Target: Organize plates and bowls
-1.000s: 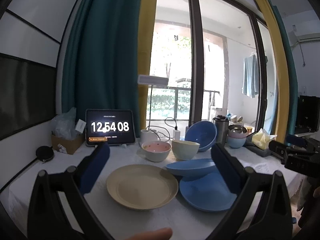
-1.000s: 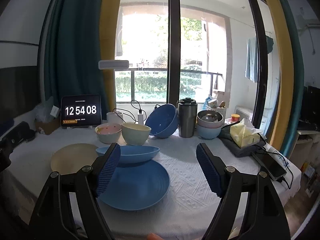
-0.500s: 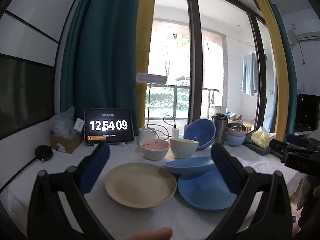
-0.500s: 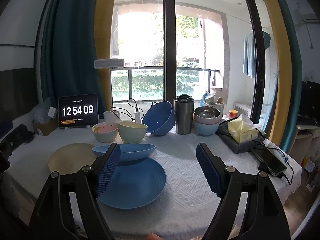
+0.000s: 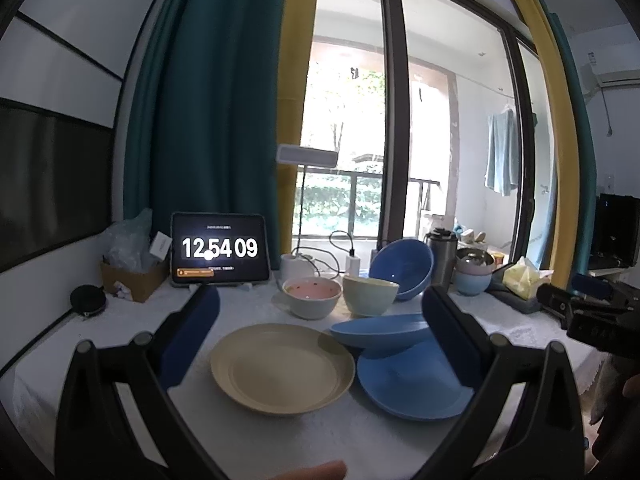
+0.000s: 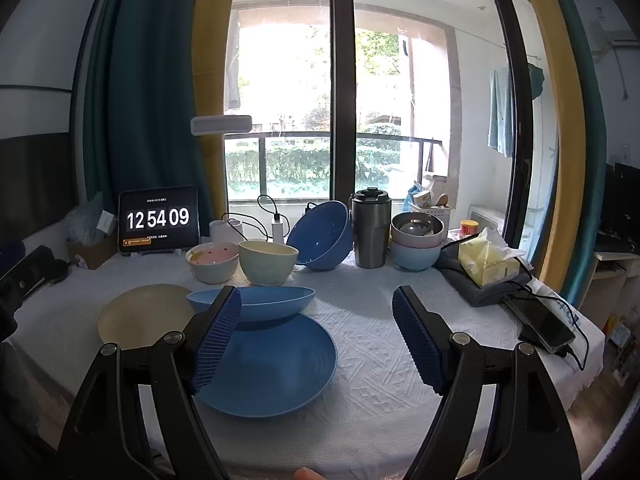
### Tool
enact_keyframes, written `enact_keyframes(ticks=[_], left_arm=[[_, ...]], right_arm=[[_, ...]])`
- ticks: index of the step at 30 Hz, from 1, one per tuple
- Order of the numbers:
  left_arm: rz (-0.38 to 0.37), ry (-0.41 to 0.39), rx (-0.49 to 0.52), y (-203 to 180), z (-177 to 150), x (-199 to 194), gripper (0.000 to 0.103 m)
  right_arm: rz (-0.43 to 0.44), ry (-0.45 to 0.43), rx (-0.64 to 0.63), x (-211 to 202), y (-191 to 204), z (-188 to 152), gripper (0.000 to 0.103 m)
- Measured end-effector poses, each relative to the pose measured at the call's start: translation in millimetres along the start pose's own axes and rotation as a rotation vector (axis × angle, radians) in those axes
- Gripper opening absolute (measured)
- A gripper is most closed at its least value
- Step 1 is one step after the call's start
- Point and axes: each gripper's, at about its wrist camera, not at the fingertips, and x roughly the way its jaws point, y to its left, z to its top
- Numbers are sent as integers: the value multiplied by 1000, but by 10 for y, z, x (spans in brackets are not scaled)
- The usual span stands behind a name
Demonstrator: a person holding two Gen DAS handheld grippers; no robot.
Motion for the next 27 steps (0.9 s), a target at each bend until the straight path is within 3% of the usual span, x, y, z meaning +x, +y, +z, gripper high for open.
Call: enact_keyframes(ticks=[27], left_arm=[[-9,6,-24,51,-14,21,102]], right_arm=[[6,10,2,55,5,-27,81]])
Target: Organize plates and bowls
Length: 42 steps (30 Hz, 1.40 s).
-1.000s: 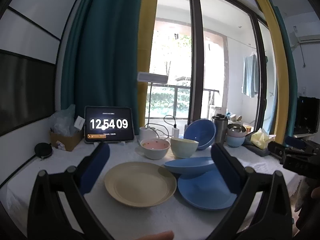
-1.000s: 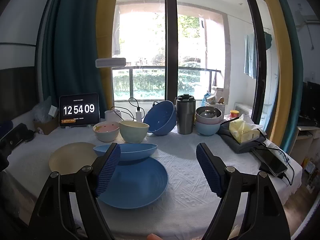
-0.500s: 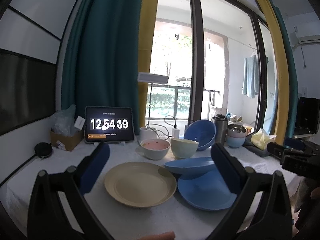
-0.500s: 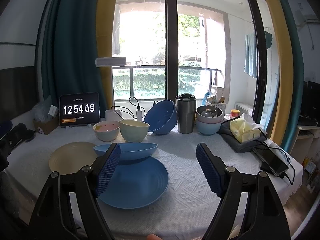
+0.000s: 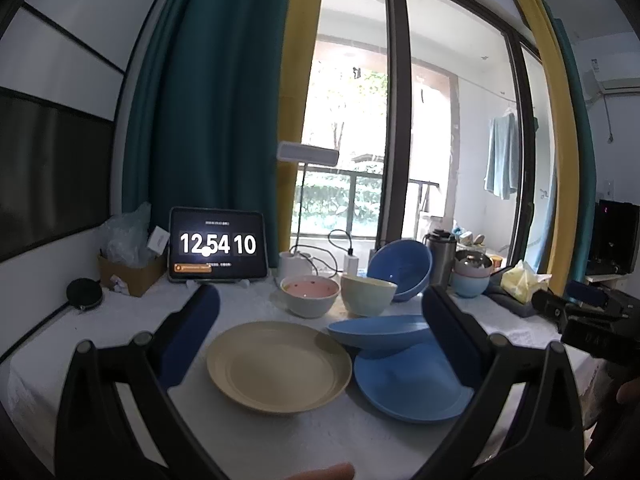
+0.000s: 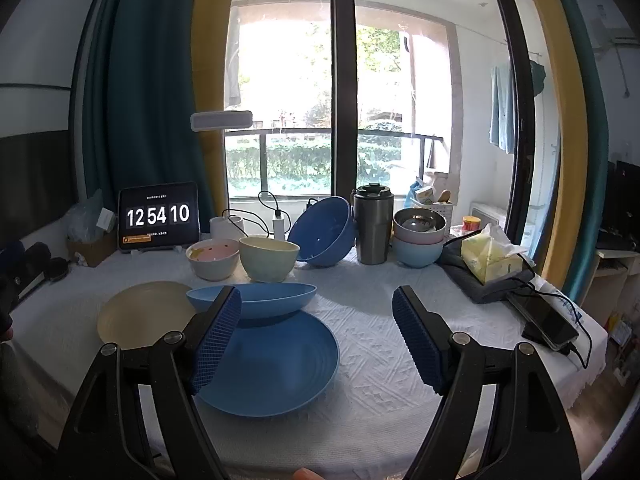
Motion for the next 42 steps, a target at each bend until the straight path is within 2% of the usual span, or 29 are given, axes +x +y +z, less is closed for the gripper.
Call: enact_keyframes(ticks=[14,20,32,42], left_arm=[[0,3,4,10,-3,142,102],[-31,91,-26,-47,-8,523,102],[-44,301,-102,-143,-235,1450,102],[-56,443,-152,-221,-386,1936,101]], right_arm=[[23,6,-17,150,53,18,81],[59,26,-20,434,45,13,81],[113,161,69,1357,-62,-21,81],[156,256,135,1836,-147,-49,81]])
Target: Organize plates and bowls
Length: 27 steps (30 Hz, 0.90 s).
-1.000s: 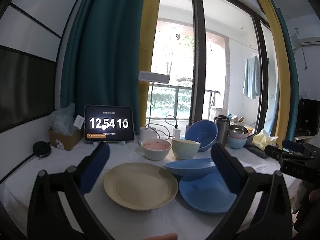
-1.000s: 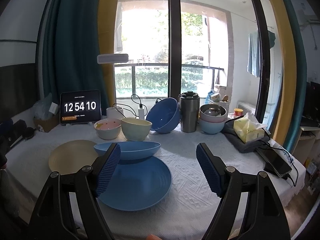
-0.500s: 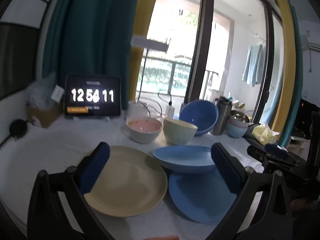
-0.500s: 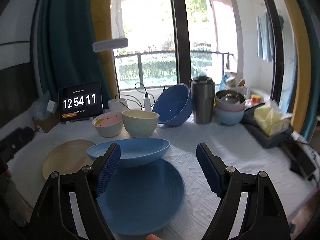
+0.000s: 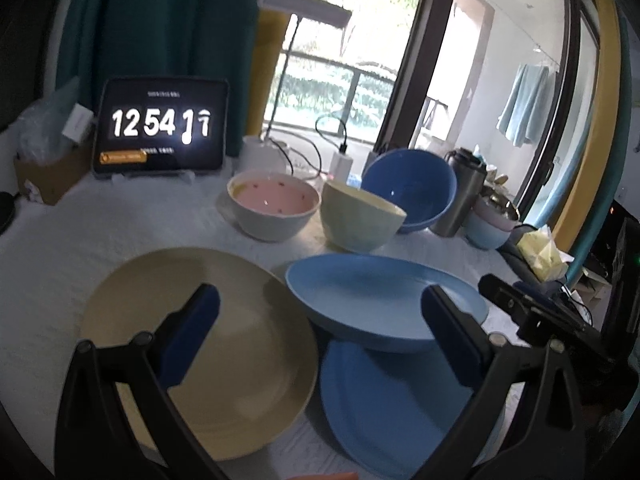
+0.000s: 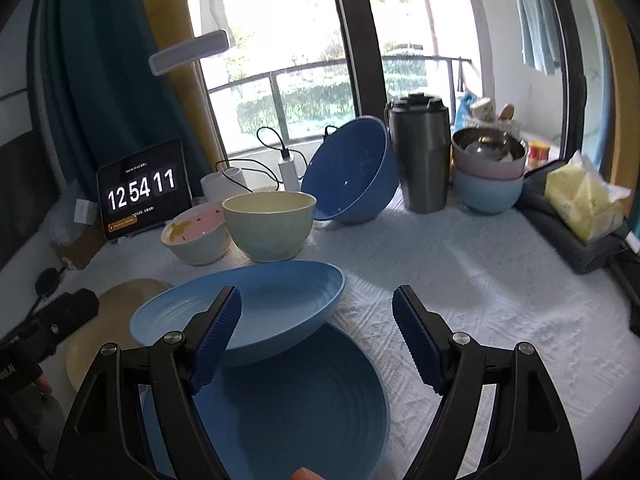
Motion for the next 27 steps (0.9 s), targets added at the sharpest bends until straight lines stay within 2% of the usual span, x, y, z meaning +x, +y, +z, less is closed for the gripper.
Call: enact_keyframes(ticks=[2,7,10,14,17,19,22,23,27], left_arm=[[-9,45,-10,-2,-3,104,101],[-26,91,-40,36,-37,237,101],[-63,147,-61,42,-74,345,101],[-87,165,-72,36,-100,382,98],[-102,181,-85,40,-123,421,90],[-107,185,-87,32,-137,442,85],[-124,190,-92,2,-159,453,65],[-128,194,-89,-13,-166,454,61],[-109,188,-81,-18,-185,446,55]], right_arm=[[20,19,19,73,-34,24,81],[57,106,101,276,-131,66,81],[83,160,141,383,-174,52,81],[113,213,181,491,-209,5,76],[124,224,173,501,-178,3,66],[129,231,166,519,-158,-1,56],[119,244,165,541,-154,-25,51],[112,243,160,533,-152,-27,49],[99,227,157,506,-176,-54,45]])
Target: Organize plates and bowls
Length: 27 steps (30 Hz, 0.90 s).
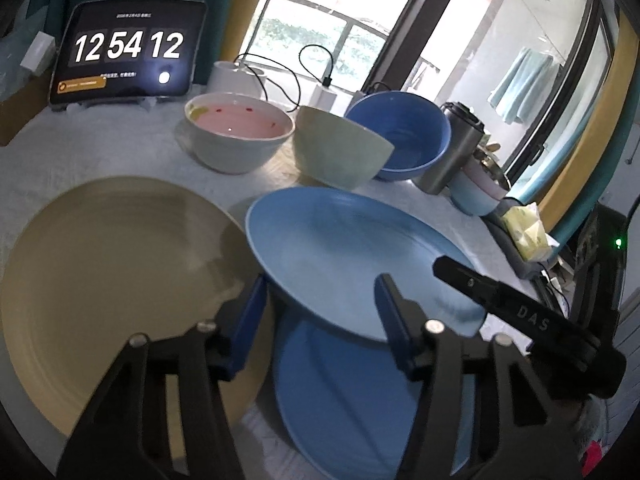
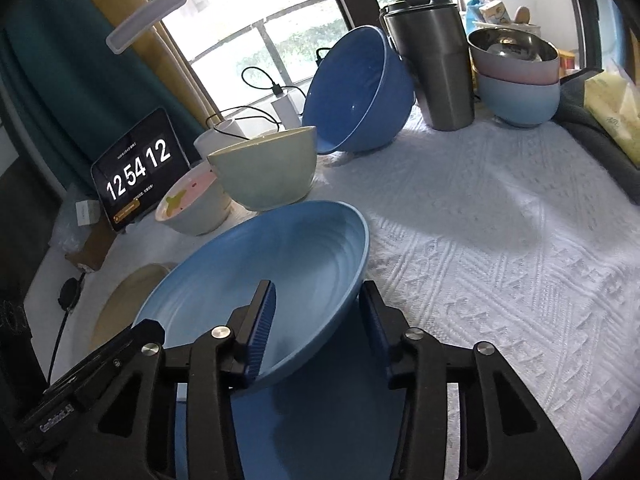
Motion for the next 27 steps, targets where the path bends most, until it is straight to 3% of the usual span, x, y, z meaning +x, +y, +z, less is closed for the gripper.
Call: enact_keyframes(ticks=[3,10,15,21,27], left_arm=[[5,1,-2,17,-22,-30,47],[-25,-1,32,-85,-119,-116,46],[-34,-5,55,-158,-207,-216,46],[-33,-50,95,-247,-282,-434,46],[-39,-43,125,-294,-419,-576,46]], right_arm=[[-3,-8,7,-28,-21,-23,41],[-4,-27,31,-182,-99,-88,39],[-2,-59,37,-367,-165,-152,32],[-3,-88,9,-553,-120,-250,31],[0,-101,-2,-722,-105,-371,32]])
